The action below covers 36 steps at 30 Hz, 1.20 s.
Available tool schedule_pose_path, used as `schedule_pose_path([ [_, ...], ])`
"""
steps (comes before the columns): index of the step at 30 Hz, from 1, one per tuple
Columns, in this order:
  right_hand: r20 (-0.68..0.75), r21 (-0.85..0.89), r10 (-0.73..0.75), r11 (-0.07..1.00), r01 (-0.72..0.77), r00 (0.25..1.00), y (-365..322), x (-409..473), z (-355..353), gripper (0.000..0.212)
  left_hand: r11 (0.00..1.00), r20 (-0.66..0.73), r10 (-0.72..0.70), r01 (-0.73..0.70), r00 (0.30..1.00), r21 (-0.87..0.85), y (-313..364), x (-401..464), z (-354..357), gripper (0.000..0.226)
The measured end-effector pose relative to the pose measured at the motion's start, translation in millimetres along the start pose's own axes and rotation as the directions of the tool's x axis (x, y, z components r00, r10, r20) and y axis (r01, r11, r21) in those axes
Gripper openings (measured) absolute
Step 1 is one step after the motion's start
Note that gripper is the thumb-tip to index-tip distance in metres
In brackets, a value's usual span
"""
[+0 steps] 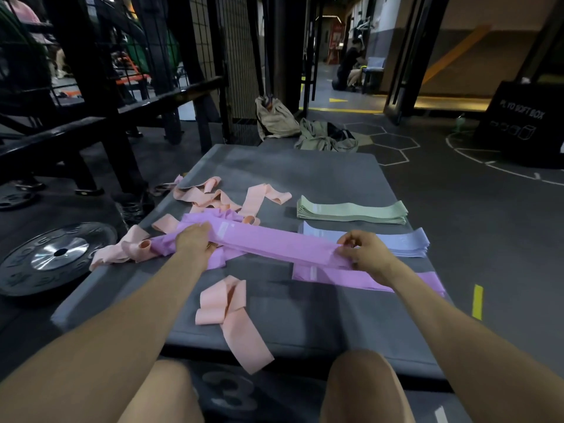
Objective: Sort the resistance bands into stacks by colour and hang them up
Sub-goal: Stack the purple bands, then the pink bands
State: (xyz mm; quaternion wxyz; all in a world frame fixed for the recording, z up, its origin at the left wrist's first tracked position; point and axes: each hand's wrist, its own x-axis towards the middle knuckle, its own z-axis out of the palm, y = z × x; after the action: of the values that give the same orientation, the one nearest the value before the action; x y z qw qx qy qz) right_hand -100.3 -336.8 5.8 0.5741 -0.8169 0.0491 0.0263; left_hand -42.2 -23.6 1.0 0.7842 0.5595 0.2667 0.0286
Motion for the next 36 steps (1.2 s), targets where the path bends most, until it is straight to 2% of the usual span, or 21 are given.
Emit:
schedule_pose_path([
  [3, -0.083, 0.026, -0.024, 0.999, 0.026, 0.996, 6.8, -3.1, -12.2, 0.031, 0.999, 0.070, -0.010, 0.008, 0.997, 0.031, -5.8, -5.3, 6.6, 0.034],
  [6, -0.124, 0.095, 0.062, 0.994, -0.050, 0.990, 15.9, -8.3, -28.6, 0.046, 0.999, 0.057, 0.031, -0.033, 0.998, 0.035, -13.4, -12.1, 19.7, 0.042],
  [9, -0.146, 0.142, 0.120, 0.985, -0.099, 0.982, 24.0, -16.5, -48.5, 0.024, 1.000, 0.033, 0.013, -0.013, 0.999, 0.004, -21.0, -16.8, 35.5, 0.042],
  [14, -0.195, 0.369, 0.290, 0.907, -0.204, 0.937, 47.3, -25.0, -79.9, 0.026, 0.999, 0.137, -0.044, 0.044, 0.990, 0.007, -42.8, -37.6, 70.7, 0.042],
  [16, -0.214, 0.428, 0.376, 0.866, -0.260, 0.902, 57.8, -25.8, -92.0, 0.026, 0.997, 0.133, -0.074, 0.073, 0.988, 0.014, -53.0, -44.4, 85.6, 0.036],
  [18, -0.260, 0.394, 0.408, 0.872, -0.290, 0.875, 65.4, -27.0, -102.5, 0.027, 0.994, 0.117, -0.091, 0.083, 0.989, 0.070, -63.7, -51.4, 97.2, 0.023],
  [21, -0.374, 0.305, 0.361, 0.918, -0.254, 0.854, 75.4, -25.4, -115.4, 0.026, 0.974, 0.112, -0.069, 0.043, 0.991, 0.221, -78.8, -54.0, 112.7, 0.009],
  [25, -0.521, 0.070, 0.258, 0.963, -0.261, 0.814, 83.2, -23.2, -126.6, 0.011, 0.871, 0.158, 0.078, -0.144, 0.984, 0.469, -93.4, -47.7, 123.0, 0.020],
  [28, -0.542, -0.072, 0.216, 0.951, -0.301, 0.812, 84.3, -22.9, -129.3, 0.009, 0.774, 0.150, 0.123, -0.190, 0.981, 0.605, -98.4, -42.4, 120.5, 0.021],
  [36, -0.568, -0.173, 0.202, 0.919, -0.355, 0.798, 97.6, -19.6, -126.6, 0.011, 0.606, 0.215, 0.178, -0.279, 0.960, 0.745, -101.0, -40.2, 114.0, 0.022],
])
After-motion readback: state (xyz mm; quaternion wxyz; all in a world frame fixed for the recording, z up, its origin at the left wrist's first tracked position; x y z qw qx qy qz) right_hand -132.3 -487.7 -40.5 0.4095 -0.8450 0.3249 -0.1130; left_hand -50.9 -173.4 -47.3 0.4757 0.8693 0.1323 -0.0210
